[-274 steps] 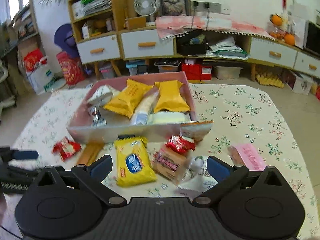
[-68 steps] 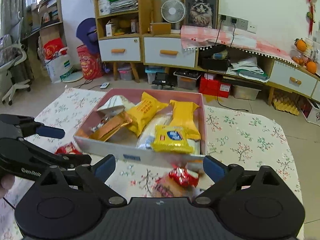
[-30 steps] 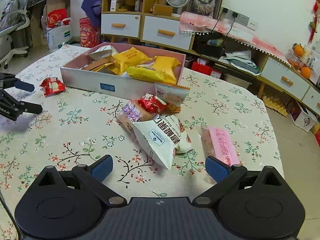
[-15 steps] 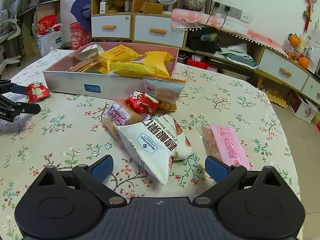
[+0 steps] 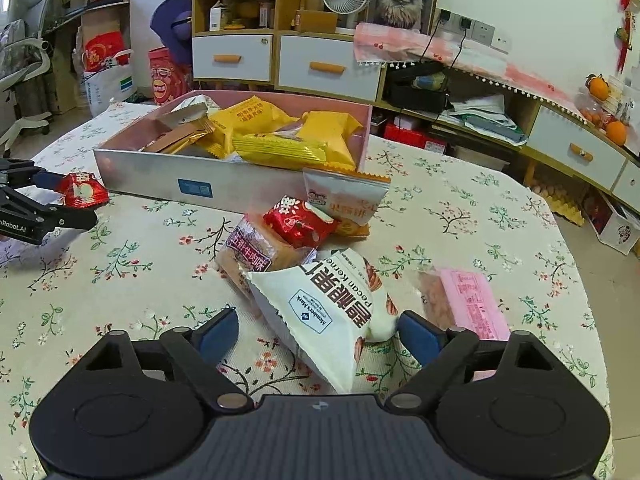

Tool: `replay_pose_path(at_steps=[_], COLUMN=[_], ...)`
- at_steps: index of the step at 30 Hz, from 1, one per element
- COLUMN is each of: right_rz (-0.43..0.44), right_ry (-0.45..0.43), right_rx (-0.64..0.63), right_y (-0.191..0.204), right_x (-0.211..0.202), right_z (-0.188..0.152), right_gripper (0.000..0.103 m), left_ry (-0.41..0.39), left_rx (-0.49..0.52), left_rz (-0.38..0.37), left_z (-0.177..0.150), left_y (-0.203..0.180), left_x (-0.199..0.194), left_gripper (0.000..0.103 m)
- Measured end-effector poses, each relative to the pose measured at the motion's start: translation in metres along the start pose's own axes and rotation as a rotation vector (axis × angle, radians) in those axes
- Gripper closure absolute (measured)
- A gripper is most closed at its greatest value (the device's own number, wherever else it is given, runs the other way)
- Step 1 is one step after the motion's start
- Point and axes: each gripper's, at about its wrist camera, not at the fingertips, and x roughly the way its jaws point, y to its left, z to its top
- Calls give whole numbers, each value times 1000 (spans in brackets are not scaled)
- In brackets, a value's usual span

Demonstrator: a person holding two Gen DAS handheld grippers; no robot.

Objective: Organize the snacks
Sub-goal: 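Grasp the red wrapper with the left tool while the right tool lowers over the white packet, then lift the red wrapper with the left tool while the right tool grasps and lifts the white packet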

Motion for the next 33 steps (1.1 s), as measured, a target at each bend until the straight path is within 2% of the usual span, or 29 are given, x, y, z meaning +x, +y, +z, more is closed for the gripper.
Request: replay_pose_path(at_steps=[5,10,12,16,18,19,20,21,27,33], right_rz=[-11,-9,0,10,13,14,14,15,13,14], right_ry=[-5,-6,-12,-18,-17,-18,-18,-17,0,-24], right_rx=[19,14,10,10,8,6,4,3,9,17], right_y=[-4,-4,-4,-3,-3,-3,-2,-2,-2,-2], right_x=[-2,-2,-3,-5,-5,-5,-6,-5,0,-4], right_z=[1,1,2,4,5,5,6,6,8,13], right_gripper=[56,59,66,72,74,75,75,75,65,84], left_ry=[8,10,11,4,1,0,3,7,8,11], left_rx=[-18,-26,-23,-30,-34,-35,-34,-34,-35,-38], left_rz=[-4,0,4,4,1,-1,-3,-6,-7,-6], left_z=[3,4,5,6,7,7,7,8,8,9], left_y=[2,2,1,1,1,1,1,0,-2,-5], left_x=[1,4,5,5,5,5,6,6,6,3], left_gripper=[27,25,25,27,30,33,41,42,52,56])
